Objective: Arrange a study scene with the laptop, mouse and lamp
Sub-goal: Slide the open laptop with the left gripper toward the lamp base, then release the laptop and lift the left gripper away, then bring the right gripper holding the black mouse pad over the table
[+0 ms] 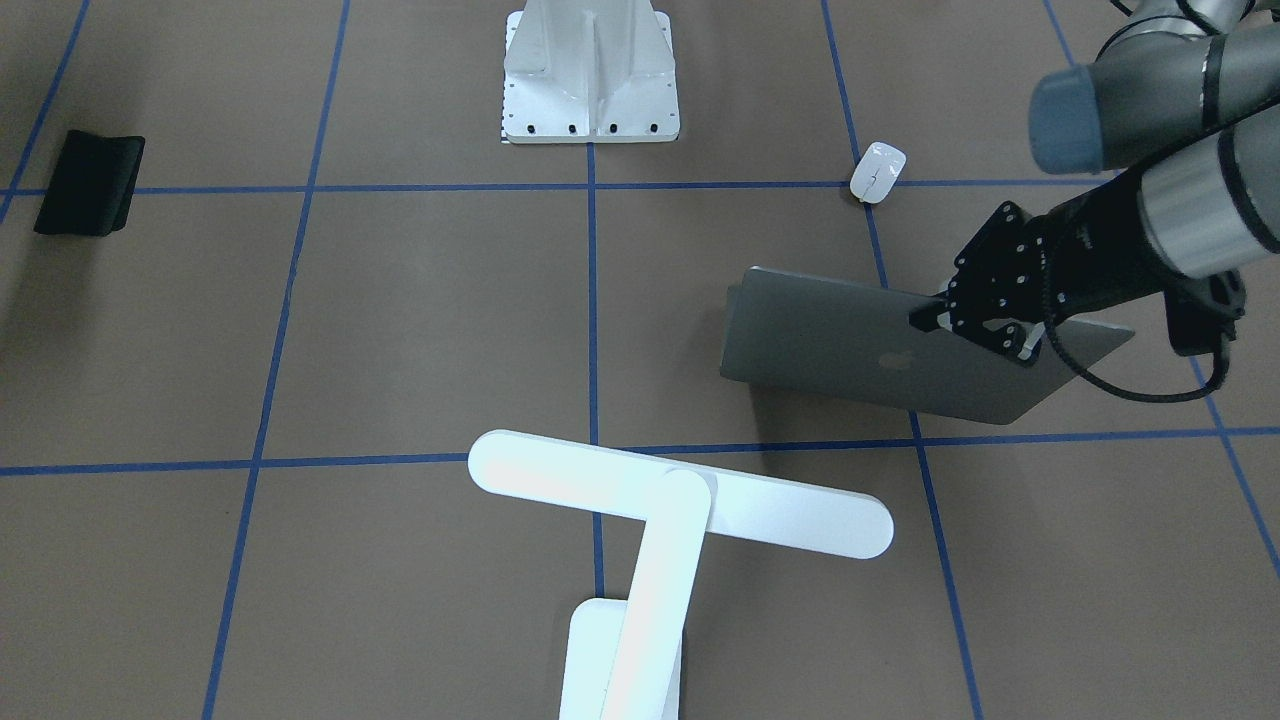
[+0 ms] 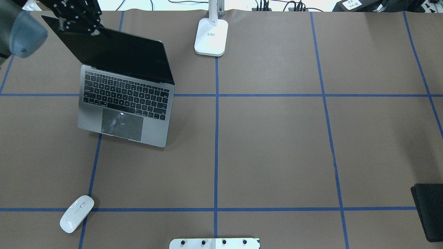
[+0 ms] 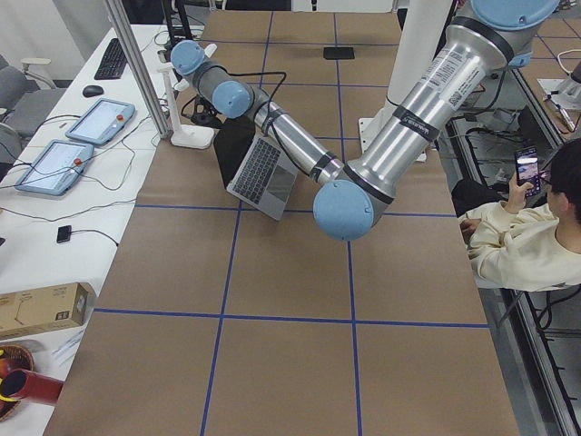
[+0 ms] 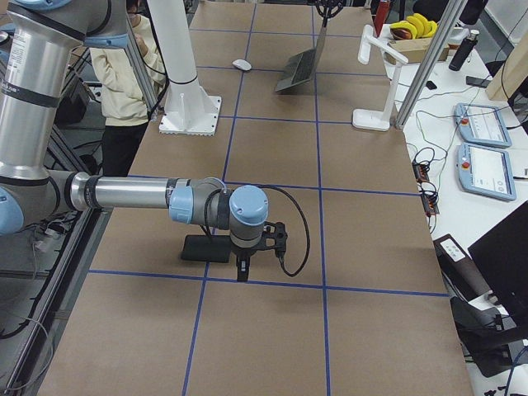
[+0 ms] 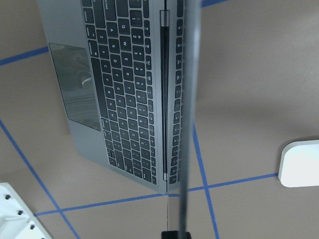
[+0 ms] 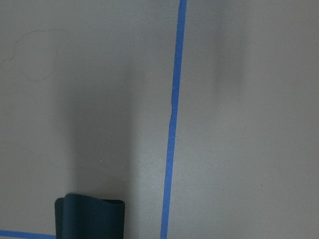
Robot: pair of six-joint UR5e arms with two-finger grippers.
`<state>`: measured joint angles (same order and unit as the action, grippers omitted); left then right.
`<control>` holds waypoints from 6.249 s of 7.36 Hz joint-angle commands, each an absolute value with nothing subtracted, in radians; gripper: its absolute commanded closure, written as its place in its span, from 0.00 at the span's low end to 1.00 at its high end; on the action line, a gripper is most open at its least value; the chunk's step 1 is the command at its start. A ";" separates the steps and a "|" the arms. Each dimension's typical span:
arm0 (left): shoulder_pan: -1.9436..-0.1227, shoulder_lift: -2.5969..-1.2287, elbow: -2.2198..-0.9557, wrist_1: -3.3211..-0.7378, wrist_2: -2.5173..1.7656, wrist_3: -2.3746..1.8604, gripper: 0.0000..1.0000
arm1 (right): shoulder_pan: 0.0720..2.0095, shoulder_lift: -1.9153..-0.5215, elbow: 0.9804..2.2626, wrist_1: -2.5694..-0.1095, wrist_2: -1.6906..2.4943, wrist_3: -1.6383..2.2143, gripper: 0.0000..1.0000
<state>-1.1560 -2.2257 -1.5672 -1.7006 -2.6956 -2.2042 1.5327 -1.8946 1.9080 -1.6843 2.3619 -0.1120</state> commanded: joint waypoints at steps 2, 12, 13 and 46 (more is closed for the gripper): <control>-1.048 -2.363 -1.419 -1.916 -2.511 -2.448 1.00 | 1.532 -1.894 1.901 -1.686 2.364 -0.110 0.00; -0.904 -2.422 -1.177 -2.381 -2.080 -2.695 1.00 | 1.532 -1.893 1.899 -1.686 2.364 -0.109 0.00; -0.902 -2.427 -1.172 -2.388 -2.079 -2.695 1.00 | 1.532 -1.893 1.898 -1.687 2.365 -0.109 0.00; -1.430 -1.468 -1.793 -2.444 -2.580 -1.232 0.02 | 1.095 -1.864 1.560 -1.684 2.770 -0.023 0.00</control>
<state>-1.4256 -1.5026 -1.7614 -2.4442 -2.5801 -1.2313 1.1172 -1.8643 1.5628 -1.6841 2.7672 -0.0234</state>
